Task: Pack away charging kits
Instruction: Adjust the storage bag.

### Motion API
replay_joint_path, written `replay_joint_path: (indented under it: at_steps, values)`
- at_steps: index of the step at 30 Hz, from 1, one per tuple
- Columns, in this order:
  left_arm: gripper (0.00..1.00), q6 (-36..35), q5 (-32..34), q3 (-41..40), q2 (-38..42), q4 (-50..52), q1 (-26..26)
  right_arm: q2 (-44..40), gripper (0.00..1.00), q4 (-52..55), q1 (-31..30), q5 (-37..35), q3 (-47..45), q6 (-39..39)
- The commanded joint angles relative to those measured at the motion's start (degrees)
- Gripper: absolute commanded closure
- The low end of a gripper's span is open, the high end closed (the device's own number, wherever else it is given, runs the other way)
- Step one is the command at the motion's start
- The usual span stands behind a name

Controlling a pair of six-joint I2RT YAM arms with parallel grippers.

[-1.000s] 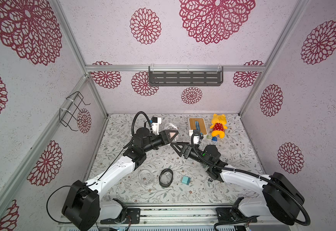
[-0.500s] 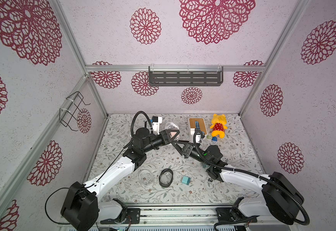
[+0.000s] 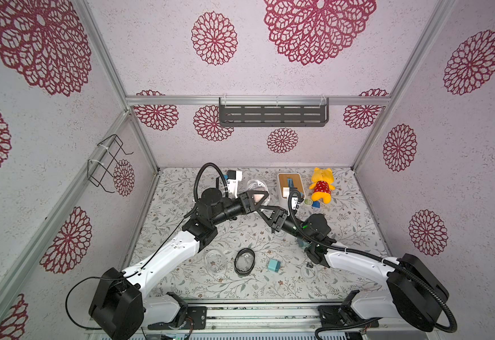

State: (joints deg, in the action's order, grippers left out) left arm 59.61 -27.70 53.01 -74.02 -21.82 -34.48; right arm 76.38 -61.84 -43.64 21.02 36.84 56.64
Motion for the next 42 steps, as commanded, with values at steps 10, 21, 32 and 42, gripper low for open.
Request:
replay_joint_path:
  at_steps: [10, 21, 32, 42]
  values:
    - [0.27, -2.04, 0.74, 0.93, 3.78, 0.21, -1.3, -4.29, 1.0, -2.03, 0.22, -0.76, -2.68, -0.48]
    - [0.31, -2.42, 2.28, 1.21, 5.71, 3.19, 1.81, -2.8, 1.0, -6.4, -0.66, 1.95, -4.15, 2.59]
    - [0.36, -2.55, -0.71, 1.69, 4.93, 2.75, 1.81, -0.66, 1.0, -6.87, -2.23, 3.33, -1.7, 3.3]
    - [0.51, -3.48, -2.8, 2.56, 4.06, 4.49, 1.86, 1.14, 1.0, -6.97, -2.74, 3.66, 0.14, 3.58]
